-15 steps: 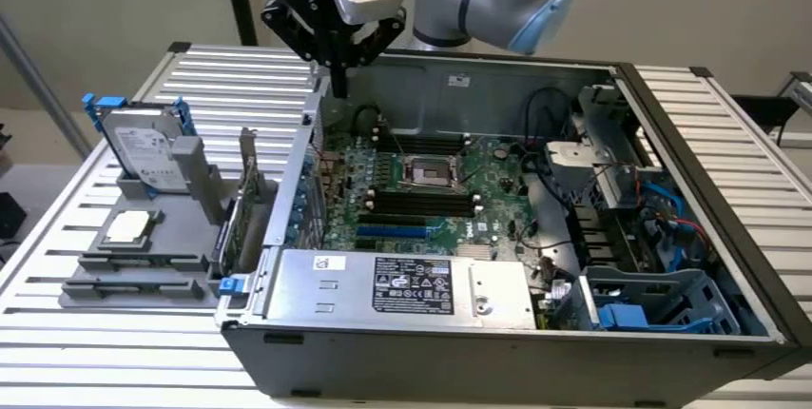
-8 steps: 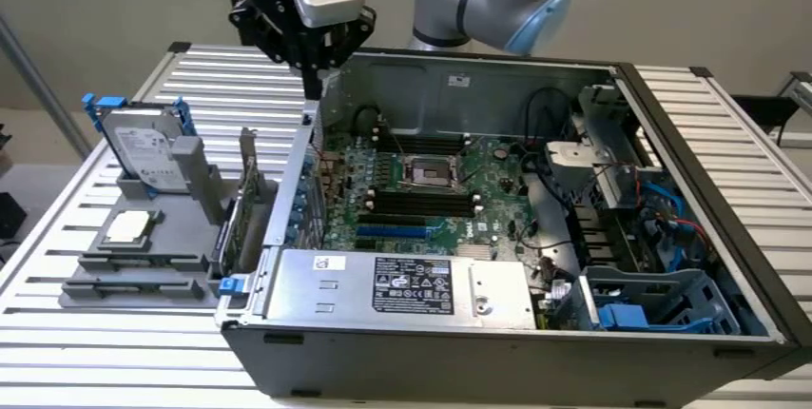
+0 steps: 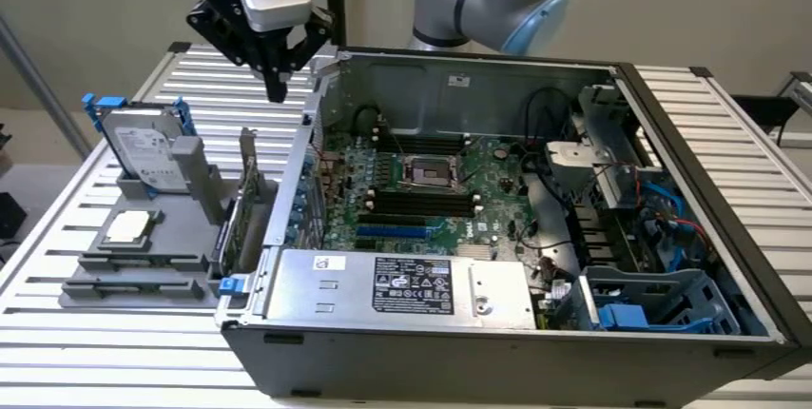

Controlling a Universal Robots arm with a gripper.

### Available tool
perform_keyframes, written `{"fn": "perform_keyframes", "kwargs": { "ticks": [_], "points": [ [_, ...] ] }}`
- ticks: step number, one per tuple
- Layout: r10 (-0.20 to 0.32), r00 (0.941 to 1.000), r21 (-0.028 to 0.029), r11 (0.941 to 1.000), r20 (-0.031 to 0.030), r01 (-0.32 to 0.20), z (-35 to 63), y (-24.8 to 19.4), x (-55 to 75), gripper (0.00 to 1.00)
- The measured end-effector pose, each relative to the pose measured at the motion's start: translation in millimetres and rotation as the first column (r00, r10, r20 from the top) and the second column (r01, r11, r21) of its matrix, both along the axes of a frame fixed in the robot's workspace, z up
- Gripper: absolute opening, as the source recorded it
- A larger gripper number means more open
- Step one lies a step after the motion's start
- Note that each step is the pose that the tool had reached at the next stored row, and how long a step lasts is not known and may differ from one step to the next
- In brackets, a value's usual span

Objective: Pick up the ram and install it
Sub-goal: 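Reach for the ram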

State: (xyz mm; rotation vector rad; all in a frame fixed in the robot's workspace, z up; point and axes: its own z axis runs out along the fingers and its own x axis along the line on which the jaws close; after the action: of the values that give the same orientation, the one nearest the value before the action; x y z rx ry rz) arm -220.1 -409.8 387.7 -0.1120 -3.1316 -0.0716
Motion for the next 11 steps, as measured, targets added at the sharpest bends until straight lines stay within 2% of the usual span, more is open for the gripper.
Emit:
{"fn": "perform_keyframes", "kwargs": {
  "ticks": [6, 11],
  "points": [
    [0.000, 0.9999, -0.0012, 1.0000, -0.0110, 0.000, -2.1, -1.3, -25.1, 0.11],
    [0.000, 0.9999, -0.0029, 1.0000, -0.0135, 0.000, -4.5, -3.6, -41.8, 0.11]
  ]
}}
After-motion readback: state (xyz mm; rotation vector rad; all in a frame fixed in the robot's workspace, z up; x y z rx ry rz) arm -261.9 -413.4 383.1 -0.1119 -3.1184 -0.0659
